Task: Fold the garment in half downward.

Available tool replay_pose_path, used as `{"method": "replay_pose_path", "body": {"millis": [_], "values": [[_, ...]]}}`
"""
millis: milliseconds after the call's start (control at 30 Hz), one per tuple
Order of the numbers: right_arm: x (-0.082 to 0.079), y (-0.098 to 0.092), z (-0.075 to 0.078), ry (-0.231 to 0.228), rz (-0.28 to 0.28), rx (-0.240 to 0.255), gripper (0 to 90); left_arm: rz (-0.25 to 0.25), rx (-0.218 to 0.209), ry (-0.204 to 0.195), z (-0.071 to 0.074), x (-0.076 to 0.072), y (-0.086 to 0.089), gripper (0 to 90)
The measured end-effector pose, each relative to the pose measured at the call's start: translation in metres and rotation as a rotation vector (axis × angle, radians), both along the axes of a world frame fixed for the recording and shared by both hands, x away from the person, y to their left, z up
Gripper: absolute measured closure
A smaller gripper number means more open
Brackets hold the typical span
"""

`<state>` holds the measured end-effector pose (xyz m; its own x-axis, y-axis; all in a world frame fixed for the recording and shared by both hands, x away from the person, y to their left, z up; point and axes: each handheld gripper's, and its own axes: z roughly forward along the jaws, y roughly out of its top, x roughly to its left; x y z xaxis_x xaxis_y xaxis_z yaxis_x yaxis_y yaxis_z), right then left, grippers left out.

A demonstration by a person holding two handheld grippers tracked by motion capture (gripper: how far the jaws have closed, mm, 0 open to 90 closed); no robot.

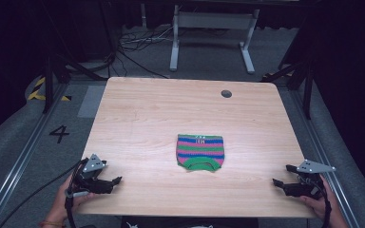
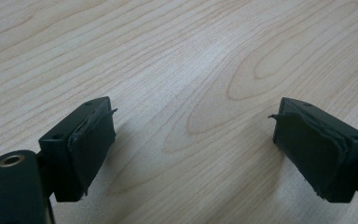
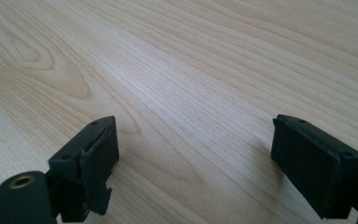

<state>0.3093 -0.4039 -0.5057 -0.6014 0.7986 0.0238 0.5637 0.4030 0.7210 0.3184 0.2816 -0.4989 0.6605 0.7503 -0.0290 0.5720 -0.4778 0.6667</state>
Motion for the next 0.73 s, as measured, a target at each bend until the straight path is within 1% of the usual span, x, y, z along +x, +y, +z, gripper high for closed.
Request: {"method": "replay_pose_path", "body": {"millis": [267, 433, 467, 500, 533, 633, 733], "values": [[0.000, 0.000, 0.000, 0.000, 0.000, 0.000, 15.1, 0.004, 0.002, -0.001, 0.000, 0.000, -0.001, 11.8], [0.000, 0.000, 0.000, 0.000, 0.000, 0.000, 15.1, 0.020, 0.008, 0.000, 0.000, 0.001, -0.003, 10.2], [0.000, 0.000, 0.000, 0.000, 0.000, 0.000, 15.1, 0.025, 0.008, 0.001, 0.000, 0.001, -0.004, 9.6], [0.000, 0.000, 0.000, 0.000, 0.000, 0.000, 15.1, 0.029, 0.012, 0.005, 0.000, 0.002, -0.005, 6.7], [0.000, 0.000, 0.000, 0.000, 0.000, 0.000, 15.1, 0.035, 0.016, 0.012, -0.001, 0.002, -0.007, 6.7], [0.000, 0.000, 0.000, -0.001, -0.001, -0.001, 15.0, 0.052, 0.022, 0.023, -0.001, 0.004, -0.011, 1.4], [0.000, 0.000, 0.000, 0.000, -0.001, -0.001, 15.0, 0.055, 0.022, 0.027, -0.001, 0.004, -0.011, 0.4]]}}
